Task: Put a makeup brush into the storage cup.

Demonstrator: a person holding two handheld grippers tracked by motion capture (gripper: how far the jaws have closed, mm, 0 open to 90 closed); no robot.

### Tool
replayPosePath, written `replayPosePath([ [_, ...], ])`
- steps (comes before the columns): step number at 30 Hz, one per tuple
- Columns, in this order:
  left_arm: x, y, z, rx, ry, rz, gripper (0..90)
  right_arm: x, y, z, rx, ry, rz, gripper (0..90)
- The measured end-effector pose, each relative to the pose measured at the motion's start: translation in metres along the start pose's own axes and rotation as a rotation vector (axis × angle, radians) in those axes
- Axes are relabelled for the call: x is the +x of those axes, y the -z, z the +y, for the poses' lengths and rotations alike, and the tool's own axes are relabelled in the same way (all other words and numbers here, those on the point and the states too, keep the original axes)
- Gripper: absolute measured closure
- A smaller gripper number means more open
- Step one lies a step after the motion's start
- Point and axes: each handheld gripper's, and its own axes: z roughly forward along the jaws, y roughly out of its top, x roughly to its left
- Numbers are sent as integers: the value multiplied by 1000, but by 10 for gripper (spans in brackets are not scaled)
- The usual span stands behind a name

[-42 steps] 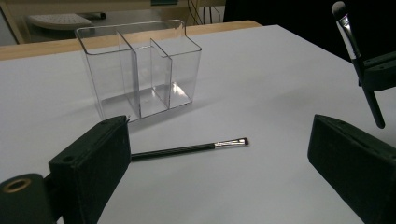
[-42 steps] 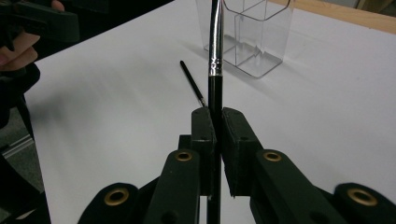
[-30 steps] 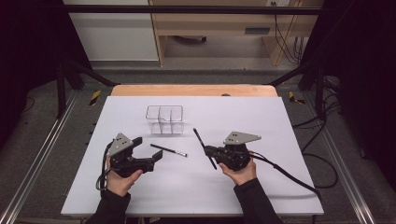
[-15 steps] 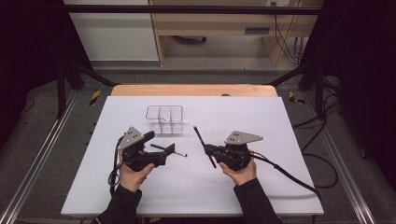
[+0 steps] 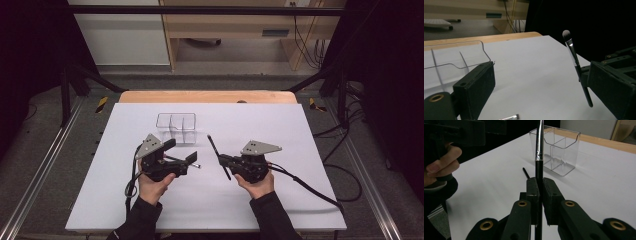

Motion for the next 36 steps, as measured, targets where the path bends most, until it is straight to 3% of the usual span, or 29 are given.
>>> replayPosePath([
  [15, -14, -20, -5, -16, 46, -63, 107, 0, -1, -1, -1, -1, -1, 844],
  [36, -23, -37, -7, -27, 99, -101, 243, 1, -1, -1, -11, -5, 7, 843],
])
